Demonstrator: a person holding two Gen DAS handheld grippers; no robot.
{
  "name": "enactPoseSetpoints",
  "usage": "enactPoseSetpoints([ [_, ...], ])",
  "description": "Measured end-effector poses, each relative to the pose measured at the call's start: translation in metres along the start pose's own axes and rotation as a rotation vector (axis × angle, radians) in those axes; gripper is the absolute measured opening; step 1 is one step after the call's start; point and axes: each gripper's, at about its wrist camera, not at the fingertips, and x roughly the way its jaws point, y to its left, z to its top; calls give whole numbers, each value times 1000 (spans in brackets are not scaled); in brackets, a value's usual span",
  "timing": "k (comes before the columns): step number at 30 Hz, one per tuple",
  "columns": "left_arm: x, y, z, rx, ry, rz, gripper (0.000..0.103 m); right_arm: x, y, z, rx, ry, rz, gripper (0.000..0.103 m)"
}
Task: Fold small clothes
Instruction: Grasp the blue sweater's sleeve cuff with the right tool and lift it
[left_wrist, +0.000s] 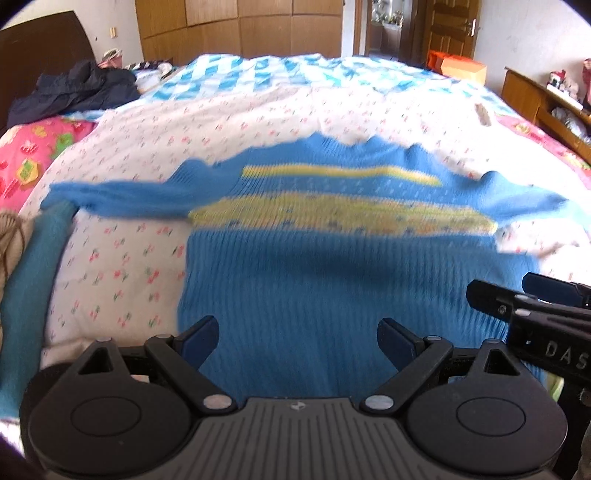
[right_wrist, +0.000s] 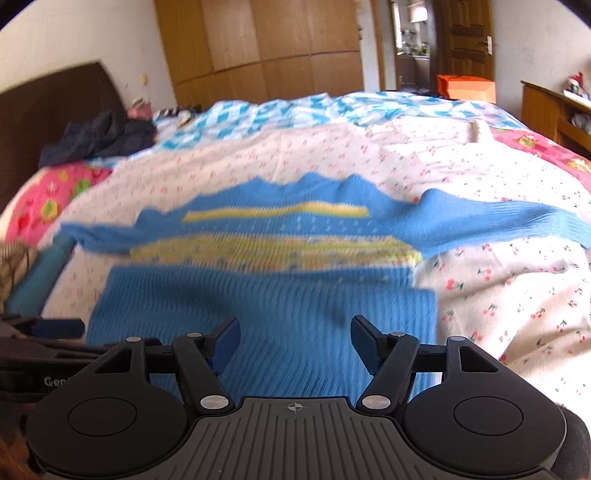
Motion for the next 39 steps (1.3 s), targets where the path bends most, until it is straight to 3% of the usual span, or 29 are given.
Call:
enactPoseSetpoints([
  [4,6,-16,19,31,-27,-40,97,2,-36,19,74,-48,-58,67],
  [17,46,-109,70,199,-53,-158,97,40,-221,54,463,-113,-309,62],
  [25,68,-140,76,208,-13,-198,97,61,-318,51,803,-168,-277,59],
  [33,80,-156,72,238,28,-195,97,81,-348,39,937,-221,-205,55],
  [39,82,-162,69,252,48,-189,97,83,-360,31,1027,-261,-138,30],
])
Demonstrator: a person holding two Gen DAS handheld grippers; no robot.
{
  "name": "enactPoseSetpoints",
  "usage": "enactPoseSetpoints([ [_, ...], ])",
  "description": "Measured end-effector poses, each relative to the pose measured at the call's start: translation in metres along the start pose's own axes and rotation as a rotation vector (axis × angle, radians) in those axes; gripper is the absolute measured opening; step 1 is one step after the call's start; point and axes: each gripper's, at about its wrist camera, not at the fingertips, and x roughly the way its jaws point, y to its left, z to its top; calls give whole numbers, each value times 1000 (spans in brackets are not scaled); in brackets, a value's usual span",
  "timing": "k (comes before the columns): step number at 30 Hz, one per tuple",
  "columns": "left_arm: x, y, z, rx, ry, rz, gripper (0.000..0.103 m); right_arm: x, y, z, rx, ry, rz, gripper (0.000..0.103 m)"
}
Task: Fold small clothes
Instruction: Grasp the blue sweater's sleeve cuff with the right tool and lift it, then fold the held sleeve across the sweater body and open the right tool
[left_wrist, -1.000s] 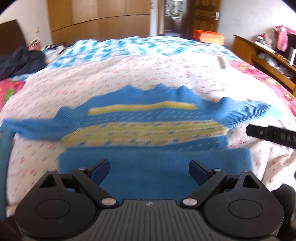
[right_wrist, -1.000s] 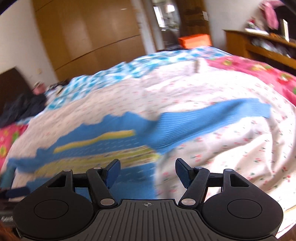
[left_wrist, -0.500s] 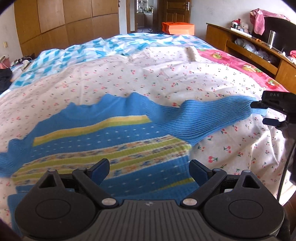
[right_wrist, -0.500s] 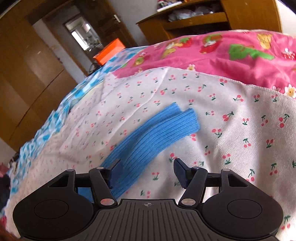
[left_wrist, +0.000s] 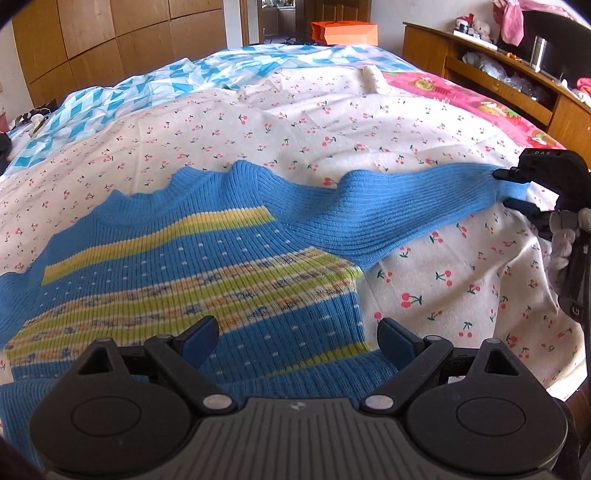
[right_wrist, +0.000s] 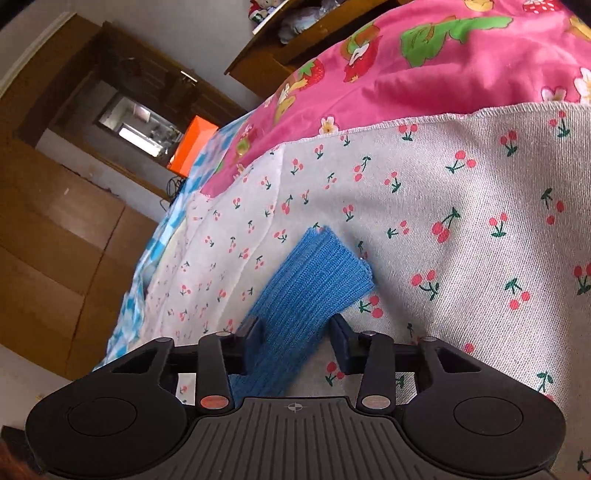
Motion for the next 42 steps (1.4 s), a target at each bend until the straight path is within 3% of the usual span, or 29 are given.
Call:
enactPoseSetpoints([
  [2,0,-3,0,8,4,4,97,-2,-4,2,32,-3,21,17],
  [3,0,-4,-1,13,4,7,97,-5,-5,2,40,-9,32,16],
  [9,-4,-3,-5,20,4,7,97,-34,8,0,-47,-75,58,13],
  [11,-6,1,-7,13,5,7,97,-31,12,2,-50,-52,32,13],
  [13,-8,6,-8,6,3,6,97,-37,18,3,-23,-41,76,12],
  [16,-13,20,-13,-18,-12,16,97,-56,52,-1,-112,-76,147,12],
  [20,-17,46,-23,-64,-15,37,97,-65,114,-24,-250,-19,236,12],
  [24,-25,84,-37,-128,-30,73,97,-62,186,-85,-412,124,339,12],
  [28,-38,128,-55,-208,-49,113,97,-51,248,-179,-646,288,412,12],
  [32,-53,169,-76,-273,-76,186,97,-29,277,-289,-927,463,457,15],
  [34,-59,186,-87,-304,-86,222,97,-17,278,-331,-1010,533,427,16],
  [36,-62,198,-98,-327,-93,251,97,-13,276,-357,-1048,585,408,16],
  [38,-63,207,-107,-356,-93,256,97,-15,272,-367,-1074,619,404,26],
  [40,-61,215,-108,-408,-90,216,97,-25,268,-370,-1125,630,407,36],
  [42,-62,220,-107,-448,-112,176,97,-34,269,-375,-1200,618,405,36],
])
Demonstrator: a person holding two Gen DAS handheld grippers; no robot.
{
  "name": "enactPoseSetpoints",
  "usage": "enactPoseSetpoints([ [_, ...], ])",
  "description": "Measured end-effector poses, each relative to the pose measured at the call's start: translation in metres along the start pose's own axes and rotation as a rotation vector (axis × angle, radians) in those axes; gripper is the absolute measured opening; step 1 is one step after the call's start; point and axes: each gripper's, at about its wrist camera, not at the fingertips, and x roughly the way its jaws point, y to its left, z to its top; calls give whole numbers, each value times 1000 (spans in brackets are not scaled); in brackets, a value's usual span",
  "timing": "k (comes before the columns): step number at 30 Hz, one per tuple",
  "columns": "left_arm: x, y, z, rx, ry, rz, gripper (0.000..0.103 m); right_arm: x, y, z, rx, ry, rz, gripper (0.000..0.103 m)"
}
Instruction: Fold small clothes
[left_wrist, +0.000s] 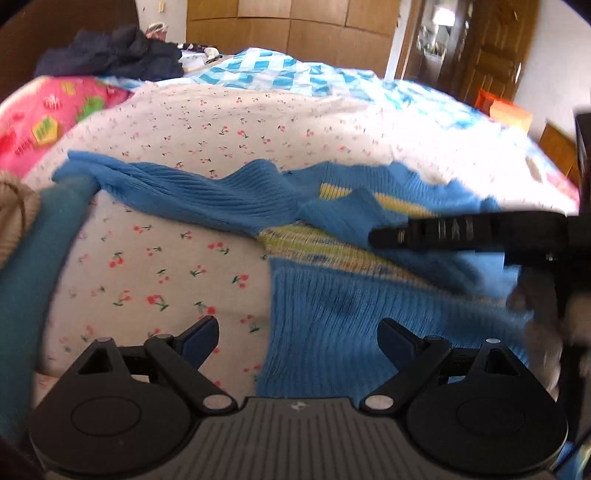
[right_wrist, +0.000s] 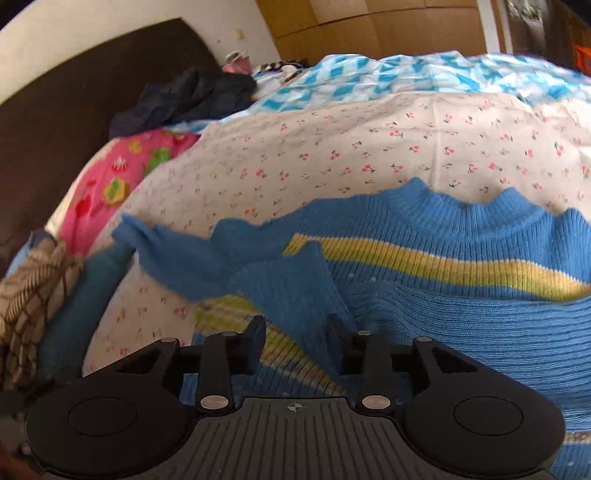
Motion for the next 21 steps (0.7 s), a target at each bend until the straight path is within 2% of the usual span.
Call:
enactPoseSetpoints([
  [4,-2,8,3,-46,-24,-27,97,-9,15,-1,-113,20,-1,39],
  [6,-6,15,2,-74,-38,-37,97,-13,19,2,-143,1,1,40],
  [9,-11,24,2,-113,-57,-44,97,-10,12,15,-124,-35,-82,45],
  [12,-10,27,2,-122,-58,-50,97,7,-4,28,-75,-18,-95,45],
  [14,-10,26,1,-114,-58,-49,97,21,-12,33,-32,18,-81,44],
  [16,-11,24,1,-105,-61,-42,97,27,-13,34,-3,34,-31,36],
  [18,-10,24,1,-104,-59,-35,97,30,-7,31,-32,45,8,35],
  [21,-6,25,1,-112,-43,-37,97,36,-1,27,-67,72,6,35],
])
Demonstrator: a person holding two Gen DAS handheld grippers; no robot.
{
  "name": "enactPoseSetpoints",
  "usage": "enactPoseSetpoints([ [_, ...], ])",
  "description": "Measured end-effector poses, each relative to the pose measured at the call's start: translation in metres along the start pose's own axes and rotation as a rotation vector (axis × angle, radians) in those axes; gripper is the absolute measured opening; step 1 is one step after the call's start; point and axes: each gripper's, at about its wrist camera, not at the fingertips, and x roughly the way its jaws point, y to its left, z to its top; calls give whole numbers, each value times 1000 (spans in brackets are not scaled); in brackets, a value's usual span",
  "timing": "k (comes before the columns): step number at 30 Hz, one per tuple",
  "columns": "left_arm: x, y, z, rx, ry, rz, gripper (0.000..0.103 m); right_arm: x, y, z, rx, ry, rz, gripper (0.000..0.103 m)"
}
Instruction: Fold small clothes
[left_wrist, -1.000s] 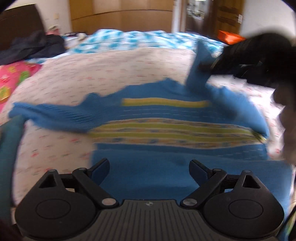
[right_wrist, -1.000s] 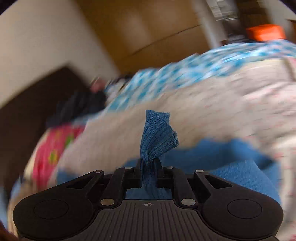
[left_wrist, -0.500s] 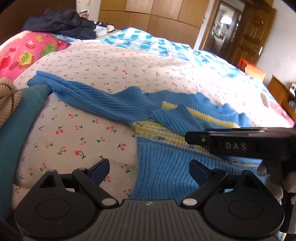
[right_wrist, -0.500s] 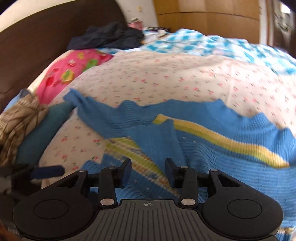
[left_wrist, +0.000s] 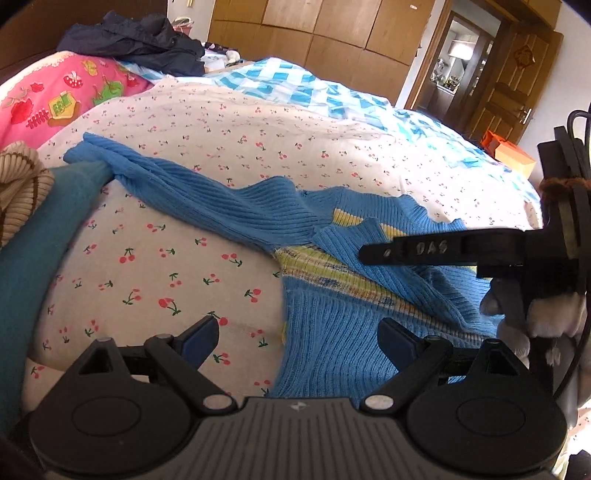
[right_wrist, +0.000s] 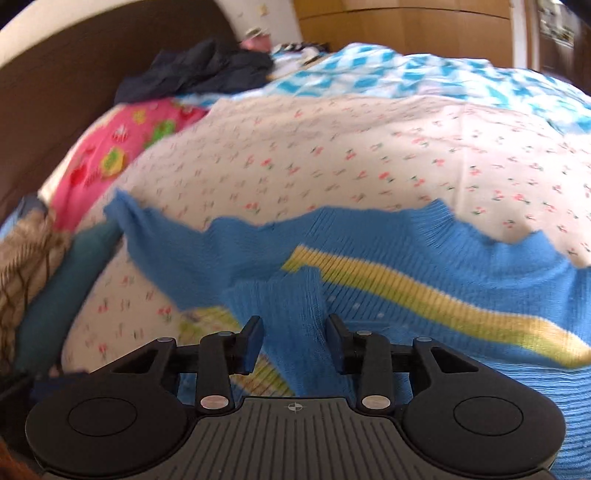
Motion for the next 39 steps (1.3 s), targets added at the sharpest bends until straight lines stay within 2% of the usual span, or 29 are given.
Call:
enactPoseSetpoints([
  [2,1,0,0,-1,7,1,97,-4,-3,0,41,-10,27,19],
  [4,1,0,0,2,5,6,97,-12,-9,0,107,-32,78,10],
  [8,3,-1,0,4,12,6,97,-23,-9,0,149,-60,122,4],
  [12,3,-2,-1,6,12,9,97,-30,-4,0,129,-65,163,3],
  [15,3,-1,-1,0,12,8,97,-28,7,-1,42,19,225,5],
  [17,3,0,-1,-5,12,5,97,-30,17,-5,-25,31,202,10],
  [21,1,1,-1,-12,10,-1,97,-35,18,-1,-66,-38,123,12],
  [23,2,2,0,-14,11,-3,97,-29,14,4,-72,-54,88,22],
  [25,2,2,0,-14,13,-4,97,-17,10,7,-83,-28,81,34],
  [27,2,2,0,-15,13,-2,97,-4,8,8,-92,24,98,37],
  [30,3,3,0,-19,15,3,97,5,9,4,-115,43,98,34],
  [32,4,3,0,-22,18,6,97,3,10,2,-100,48,92,10],
  [36,5,2,0,-17,21,8,97,-20,-4,2,34,-13,109,8],
  [39,5,1,-1,-10,19,8,97,-54,-25,7,176,-138,56,7],
])
